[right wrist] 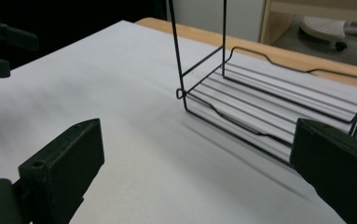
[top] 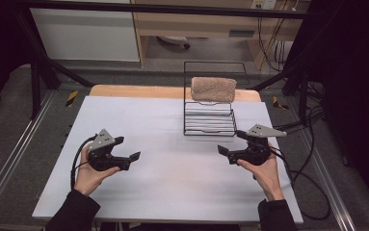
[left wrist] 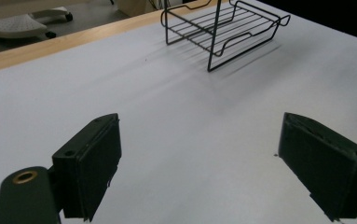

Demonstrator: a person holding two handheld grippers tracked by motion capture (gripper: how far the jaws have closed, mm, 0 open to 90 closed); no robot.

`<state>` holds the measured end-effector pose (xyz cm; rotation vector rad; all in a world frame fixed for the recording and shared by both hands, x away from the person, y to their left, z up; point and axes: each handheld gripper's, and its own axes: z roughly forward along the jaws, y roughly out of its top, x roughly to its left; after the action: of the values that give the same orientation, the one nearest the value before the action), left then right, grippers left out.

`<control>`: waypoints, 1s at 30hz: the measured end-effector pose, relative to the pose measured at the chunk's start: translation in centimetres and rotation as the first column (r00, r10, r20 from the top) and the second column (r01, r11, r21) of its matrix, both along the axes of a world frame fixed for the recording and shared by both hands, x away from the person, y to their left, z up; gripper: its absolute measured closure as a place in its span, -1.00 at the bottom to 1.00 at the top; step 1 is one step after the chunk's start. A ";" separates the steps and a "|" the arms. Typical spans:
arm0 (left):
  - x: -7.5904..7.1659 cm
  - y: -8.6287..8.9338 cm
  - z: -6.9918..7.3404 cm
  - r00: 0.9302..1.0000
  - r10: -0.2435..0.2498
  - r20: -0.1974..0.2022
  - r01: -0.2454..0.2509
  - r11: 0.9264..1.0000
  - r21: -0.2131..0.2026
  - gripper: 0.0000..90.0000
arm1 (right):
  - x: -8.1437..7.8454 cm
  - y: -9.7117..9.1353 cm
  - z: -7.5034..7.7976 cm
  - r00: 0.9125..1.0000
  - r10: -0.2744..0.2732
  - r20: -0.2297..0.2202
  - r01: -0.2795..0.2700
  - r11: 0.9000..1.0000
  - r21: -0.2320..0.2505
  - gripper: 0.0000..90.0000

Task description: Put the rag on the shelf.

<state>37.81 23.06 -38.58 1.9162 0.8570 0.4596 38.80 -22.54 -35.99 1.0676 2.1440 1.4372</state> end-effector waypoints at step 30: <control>-2.5 4.3 -5.2 0.996 0.027 -0.089 -0.019 0.996 0.086 -0.71 | -2.5 -2.4 -7.6 0.991 0.036 -0.129 -0.042 0.998 -0.043 -0.99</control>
<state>35.29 27.36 -43.76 2.0196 0.9317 0.4323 36.34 -24.91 -43.56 1.1352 2.2876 1.3636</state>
